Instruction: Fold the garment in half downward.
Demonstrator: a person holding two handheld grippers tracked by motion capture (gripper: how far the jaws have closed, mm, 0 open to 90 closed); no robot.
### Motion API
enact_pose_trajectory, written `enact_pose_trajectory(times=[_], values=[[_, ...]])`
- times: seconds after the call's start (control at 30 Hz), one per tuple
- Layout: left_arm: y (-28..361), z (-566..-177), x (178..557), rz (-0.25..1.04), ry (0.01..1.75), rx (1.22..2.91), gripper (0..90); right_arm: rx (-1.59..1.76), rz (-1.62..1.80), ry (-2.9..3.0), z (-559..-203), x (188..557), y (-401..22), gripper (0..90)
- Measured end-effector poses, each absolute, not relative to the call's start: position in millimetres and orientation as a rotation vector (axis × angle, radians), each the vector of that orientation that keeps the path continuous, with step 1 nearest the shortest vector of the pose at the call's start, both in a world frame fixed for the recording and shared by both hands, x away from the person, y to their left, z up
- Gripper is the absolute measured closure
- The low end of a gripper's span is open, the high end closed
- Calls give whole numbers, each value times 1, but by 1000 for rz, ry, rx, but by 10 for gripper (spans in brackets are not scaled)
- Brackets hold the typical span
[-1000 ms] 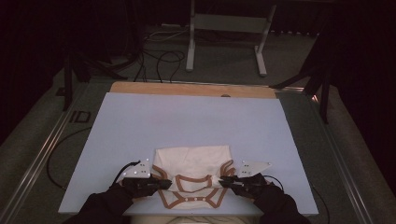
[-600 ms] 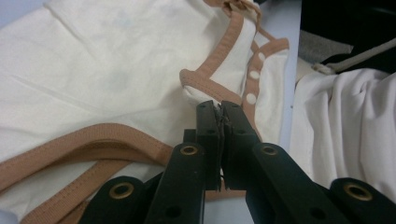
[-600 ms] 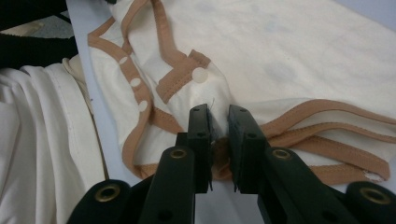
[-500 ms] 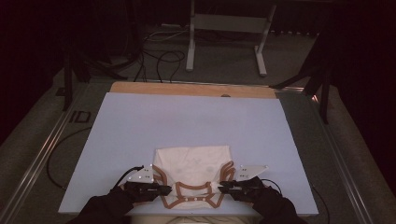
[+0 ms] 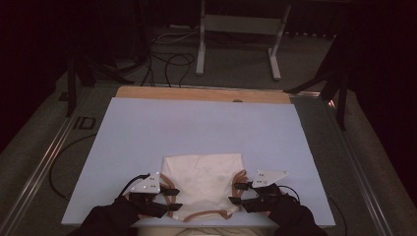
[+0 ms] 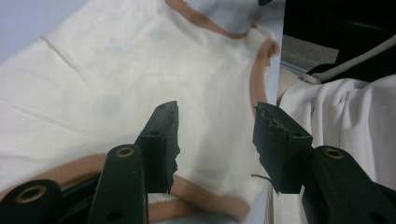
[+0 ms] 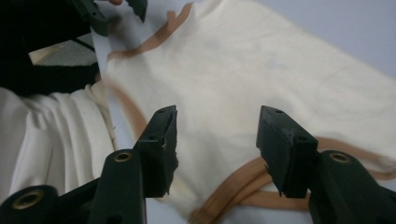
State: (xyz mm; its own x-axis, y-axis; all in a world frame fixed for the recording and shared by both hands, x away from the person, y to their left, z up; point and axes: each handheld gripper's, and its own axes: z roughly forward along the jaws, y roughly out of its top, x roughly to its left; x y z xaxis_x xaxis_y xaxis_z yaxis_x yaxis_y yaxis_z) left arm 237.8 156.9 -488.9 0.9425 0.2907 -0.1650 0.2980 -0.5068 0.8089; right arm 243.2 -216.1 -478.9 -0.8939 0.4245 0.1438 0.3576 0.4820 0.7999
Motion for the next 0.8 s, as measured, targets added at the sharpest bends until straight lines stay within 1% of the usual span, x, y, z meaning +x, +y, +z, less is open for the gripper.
enact_pose_trajectory(times=[0.07, 0.1, 0.13, 0.23, 0.27, 0.3, 0.33, 0.37, 0.4, 0.43, 0.57, 0.67, 0.7, 0.8], values=[[157, -487, 237, -3, 416, 2126, 514, 699, 1403, 2637, -477, 244, -217, 508], [156, -487, 236, 0, 416, 2124, 514, 704, 1400, 2635, -477, 245, -216, 540], [156, -487, 236, 0, 416, 2124, 514, 704, 1400, 2635, -477, 245, -216, 540], [152, -490, 234, -10, 412, 2126, 514, 659, 1399, 2675, -482, 240, -211, 638], [152, -490, 234, -10, 412, 2126, 514, 659, 1399, 2675, -482, 240, -211, 638], [150, -492, 233, -7, 404, 2133, 514, 648, 1383, 2703, -486, 238, -207, 772], [149, -493, 232, -18, 406, 2134, 514, 648, 1378, 2713, -488, 238, -206, 793], [148, -493, 232, -21, 402, 2138, 518, 636, 1356, 2743, -491, 237, -202, 887], [147, -494, 231, -28, 395, 2145, 534, 622, 1336, 2747, -493, 236, -201, 900], [147, -495, 231, -38, 386, 2152, 572, 618, 1341, 2772, -494, 235, -199, 900], [142, -500, 227, -68, 363, 2190, 760, 560, 1325, 2825, -500, 231, -192, 900], [137, -505, 223, -81, 339, 2250, 864, 550, 1305, 2842, -504, 230, -189, 900], [135, -507, 222, -84, 334, 2264, 888, 548, 1301, 2845, -505, 230, -188, 900], [132, -512, 220, -61, 317, 2331, 898, 541, 1290, 2863, -507, 227, -187, 900]])
